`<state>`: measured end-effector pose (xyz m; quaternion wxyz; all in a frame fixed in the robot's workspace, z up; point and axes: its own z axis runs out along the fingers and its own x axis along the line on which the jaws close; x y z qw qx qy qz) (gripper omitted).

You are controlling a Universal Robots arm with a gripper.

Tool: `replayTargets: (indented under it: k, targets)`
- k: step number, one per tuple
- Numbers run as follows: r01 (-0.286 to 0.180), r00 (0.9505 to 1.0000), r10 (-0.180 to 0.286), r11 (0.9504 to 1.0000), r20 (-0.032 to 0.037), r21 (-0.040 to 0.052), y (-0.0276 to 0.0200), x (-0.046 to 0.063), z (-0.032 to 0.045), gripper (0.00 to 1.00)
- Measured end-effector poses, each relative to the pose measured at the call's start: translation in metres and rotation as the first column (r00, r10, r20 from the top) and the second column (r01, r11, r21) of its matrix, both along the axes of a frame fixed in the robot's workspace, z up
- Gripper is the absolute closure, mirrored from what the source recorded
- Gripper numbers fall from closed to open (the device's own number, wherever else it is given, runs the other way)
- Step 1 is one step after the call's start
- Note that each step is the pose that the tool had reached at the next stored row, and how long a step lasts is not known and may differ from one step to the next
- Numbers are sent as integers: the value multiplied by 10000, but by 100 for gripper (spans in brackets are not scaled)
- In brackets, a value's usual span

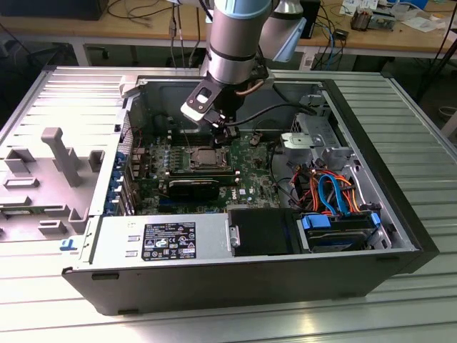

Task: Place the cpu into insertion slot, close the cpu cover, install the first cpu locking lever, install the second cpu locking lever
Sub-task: 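Install the first cpu locking lever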

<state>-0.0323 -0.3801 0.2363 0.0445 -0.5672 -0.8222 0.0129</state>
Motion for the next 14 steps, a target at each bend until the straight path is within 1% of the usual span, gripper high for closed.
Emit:
replayTargets:
  k: [1,3,4,6,8,9,11,13,14]
  targets:
    - [-150,9999,150,9999,0,0,0,0,0,89]
    - [-677,9977,677,9977,0,0,0,0,0,89]
    - [-957,9954,957,9954,0,0,0,0,0,89]
    - [-1233,9924,1233,9924,-1,0,0,0,0,89]
    - [-1543,9880,1543,9880,1,1,0,0,0,89]
    - [-1866,9824,1866,9824,0,0,0,0,0,89]
    - [-2138,9769,2138,9769,0,1,0,0,0,89]
    - [-2475,9689,2475,9689,0,1,0,0,0,89]
    - [-2585,9660,2585,9660,0,0,0,0,0,89]
